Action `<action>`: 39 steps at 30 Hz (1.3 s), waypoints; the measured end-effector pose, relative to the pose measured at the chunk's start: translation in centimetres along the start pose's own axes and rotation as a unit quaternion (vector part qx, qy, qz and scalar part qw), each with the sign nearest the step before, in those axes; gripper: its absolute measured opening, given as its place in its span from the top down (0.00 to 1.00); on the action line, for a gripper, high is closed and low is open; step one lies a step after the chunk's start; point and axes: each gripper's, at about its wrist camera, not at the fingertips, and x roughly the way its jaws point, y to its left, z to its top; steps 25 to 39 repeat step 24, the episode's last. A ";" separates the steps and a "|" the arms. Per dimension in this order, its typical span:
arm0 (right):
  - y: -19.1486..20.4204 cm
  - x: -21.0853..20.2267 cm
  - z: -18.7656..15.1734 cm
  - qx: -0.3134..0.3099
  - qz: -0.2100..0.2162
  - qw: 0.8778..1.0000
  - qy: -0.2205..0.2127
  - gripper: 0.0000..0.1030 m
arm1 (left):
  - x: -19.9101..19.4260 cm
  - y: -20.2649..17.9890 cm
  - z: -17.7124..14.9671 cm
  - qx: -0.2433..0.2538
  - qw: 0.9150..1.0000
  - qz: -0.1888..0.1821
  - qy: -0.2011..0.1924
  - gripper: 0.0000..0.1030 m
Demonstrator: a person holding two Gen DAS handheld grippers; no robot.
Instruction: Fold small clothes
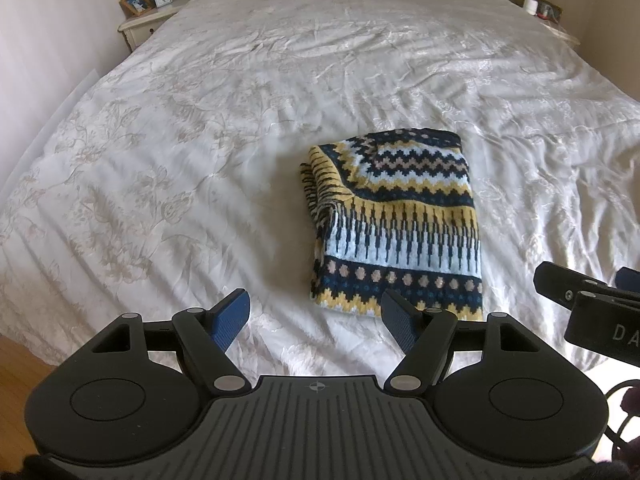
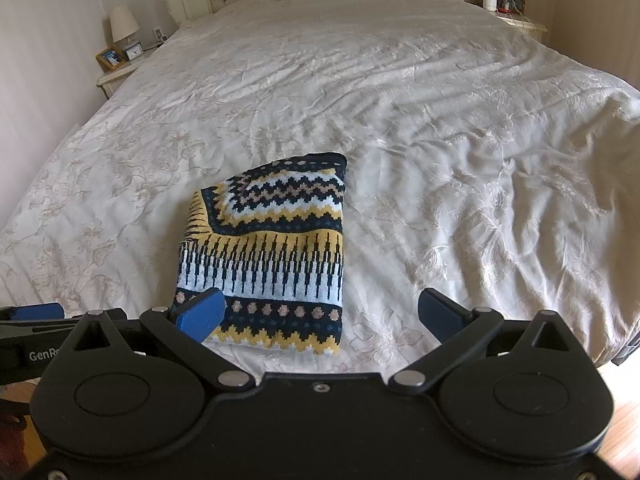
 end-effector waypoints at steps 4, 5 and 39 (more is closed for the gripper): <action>0.0 -0.1 0.1 0.000 0.000 1.000 0.000 0.01 | -0.1 0.1 0.0 0.000 1.000 0.000 0.000 0.31; 0.1 -0.2 0.0 0.000 0.000 1.000 0.000 0.01 | -0.1 0.1 0.0 0.001 1.000 0.000 0.000 0.31; 0.3 -0.7 0.1 0.007 -0.003 1.000 -0.005 0.01 | -0.8 0.2 0.0 0.006 1.000 -0.004 -0.006 0.31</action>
